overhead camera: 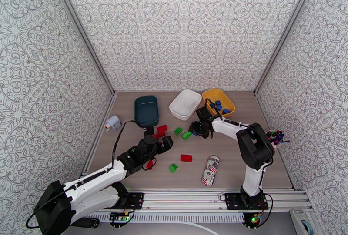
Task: Sort the legos into containers by color
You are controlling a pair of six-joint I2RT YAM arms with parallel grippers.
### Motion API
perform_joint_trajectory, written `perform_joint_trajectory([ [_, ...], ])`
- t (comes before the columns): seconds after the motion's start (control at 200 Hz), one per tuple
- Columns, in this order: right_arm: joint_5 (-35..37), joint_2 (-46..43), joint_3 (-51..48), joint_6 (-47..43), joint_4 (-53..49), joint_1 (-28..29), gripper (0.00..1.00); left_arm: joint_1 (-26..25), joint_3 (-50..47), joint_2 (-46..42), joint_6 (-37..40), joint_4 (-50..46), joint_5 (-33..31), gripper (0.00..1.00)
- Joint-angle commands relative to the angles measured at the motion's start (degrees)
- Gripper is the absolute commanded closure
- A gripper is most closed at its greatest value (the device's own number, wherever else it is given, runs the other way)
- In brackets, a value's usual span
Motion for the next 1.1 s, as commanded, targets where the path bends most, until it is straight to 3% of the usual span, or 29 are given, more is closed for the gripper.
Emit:
perform_joint_trajectory([
  [0.0, 2.07, 2.12, 2.33, 1.03, 0.37, 0.47, 0.36, 0.44, -0.91, -1.0, -0.13, 0.51, -0.33, 0.01],
  [0.255, 2.94, 5.19, 4.92, 1.3, -0.09, 0.4, 0.41, 0.54, -1.62, -2.1, -0.29, 0.13, -0.28, 0.01],
  [0.685, 4.59, 4.08, 3.24, 1.24, 0.17, 0.51, 0.63, 0.73, -2.02, -4.05, -0.26, -0.92, -0.65, 0.01],
  [0.755, 4.77, 3.04, 2.53, 0.9, 0.26, 0.51, 0.67, 0.82, -1.43, -3.39, -0.07, -1.22, -0.22, 0.01],
  [1.095, 4.38, -3.29, -0.93, -0.96, -0.13, 0.5, 0.72, 1.92, 4.98, 7.41, 2.39, 1.12, 6.27, 0.01],
])
